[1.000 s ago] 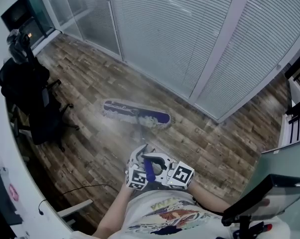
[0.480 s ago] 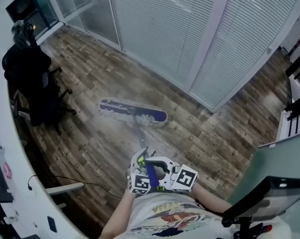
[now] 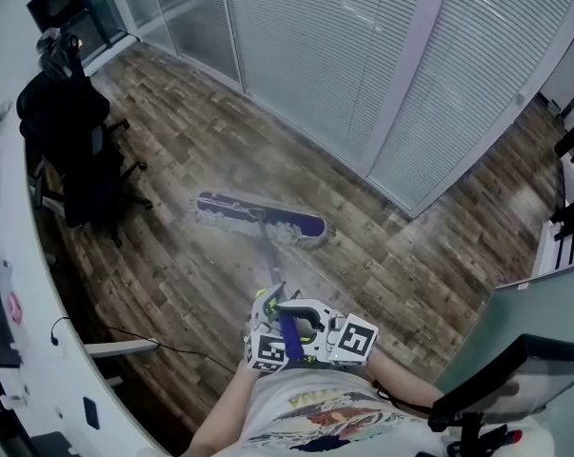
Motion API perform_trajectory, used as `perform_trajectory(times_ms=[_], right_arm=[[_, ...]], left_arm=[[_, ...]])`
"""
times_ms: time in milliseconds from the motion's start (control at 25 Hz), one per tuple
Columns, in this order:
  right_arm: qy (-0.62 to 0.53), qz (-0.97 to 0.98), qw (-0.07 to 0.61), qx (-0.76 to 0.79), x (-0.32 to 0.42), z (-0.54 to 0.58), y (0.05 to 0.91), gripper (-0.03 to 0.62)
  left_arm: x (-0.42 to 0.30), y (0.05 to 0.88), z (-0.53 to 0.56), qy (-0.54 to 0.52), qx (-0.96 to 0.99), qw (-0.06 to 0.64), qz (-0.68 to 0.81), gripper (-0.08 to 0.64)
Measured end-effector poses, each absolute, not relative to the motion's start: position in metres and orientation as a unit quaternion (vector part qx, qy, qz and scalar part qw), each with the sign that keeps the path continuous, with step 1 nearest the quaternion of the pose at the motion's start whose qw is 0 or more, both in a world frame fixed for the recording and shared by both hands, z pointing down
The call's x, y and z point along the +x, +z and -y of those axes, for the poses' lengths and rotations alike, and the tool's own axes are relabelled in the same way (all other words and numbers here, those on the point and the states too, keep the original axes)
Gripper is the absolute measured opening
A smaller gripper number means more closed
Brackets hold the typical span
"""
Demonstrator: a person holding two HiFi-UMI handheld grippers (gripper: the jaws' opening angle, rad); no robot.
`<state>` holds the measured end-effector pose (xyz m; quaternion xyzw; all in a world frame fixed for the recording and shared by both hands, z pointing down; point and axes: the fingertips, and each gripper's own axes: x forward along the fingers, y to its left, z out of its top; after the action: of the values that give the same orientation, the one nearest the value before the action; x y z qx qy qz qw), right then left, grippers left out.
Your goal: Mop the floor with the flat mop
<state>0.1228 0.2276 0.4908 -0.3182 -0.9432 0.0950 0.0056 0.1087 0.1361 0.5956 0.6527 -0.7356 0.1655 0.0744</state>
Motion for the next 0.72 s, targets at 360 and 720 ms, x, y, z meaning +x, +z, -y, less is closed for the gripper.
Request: perform_trajectory(times_ms=[360,720], right_arm=[[0.081,0.936,-0.004,-0.344,0.072,-0.208,0.487,0.267],[0.100,0.933,0.026,-0.344,-0.055,-0.173,0.484,0.270]], left_arm=[[0.057,0.591,-0.115,0.158,0.644,0.073,0.745,0.118],[-0.069,0.587,-0.077,0.166,0.649,0.068,0.739,0.118]])
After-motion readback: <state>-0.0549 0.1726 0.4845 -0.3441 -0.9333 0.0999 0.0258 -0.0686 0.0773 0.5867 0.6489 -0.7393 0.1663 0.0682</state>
